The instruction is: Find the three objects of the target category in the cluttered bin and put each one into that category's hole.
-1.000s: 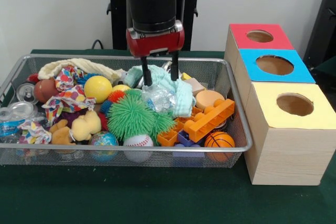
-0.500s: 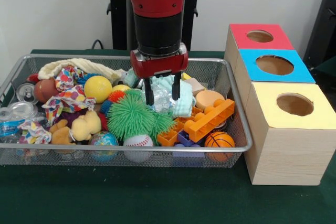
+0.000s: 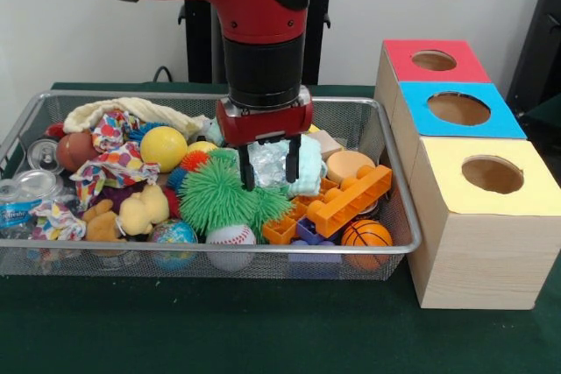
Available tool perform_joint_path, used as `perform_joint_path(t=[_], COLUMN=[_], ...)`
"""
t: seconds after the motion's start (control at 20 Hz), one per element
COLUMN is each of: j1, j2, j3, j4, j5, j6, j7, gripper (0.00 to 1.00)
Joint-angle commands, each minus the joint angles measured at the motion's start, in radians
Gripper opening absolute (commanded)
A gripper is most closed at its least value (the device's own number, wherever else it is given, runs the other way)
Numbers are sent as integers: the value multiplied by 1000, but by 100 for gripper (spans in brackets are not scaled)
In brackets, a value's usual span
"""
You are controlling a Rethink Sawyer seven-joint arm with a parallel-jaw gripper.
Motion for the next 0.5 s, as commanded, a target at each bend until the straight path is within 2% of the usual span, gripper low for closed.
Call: perform_joint_path(t=[0.05, 0.1, 0.2, 0.35, 0.5], j1=[-74, -96, -121, -138, -134], j2=[104, 123, 153, 183, 197], j3=[89, 125, 170, 193, 187], j4=[-101, -103, -108, -105, -95], j5=[-79, -86, -92, -81, -58], j6=[100, 116, 150, 185, 233], j7=[-168, -228, -289, -271, -214], gripper=[100, 100, 100, 100, 100])
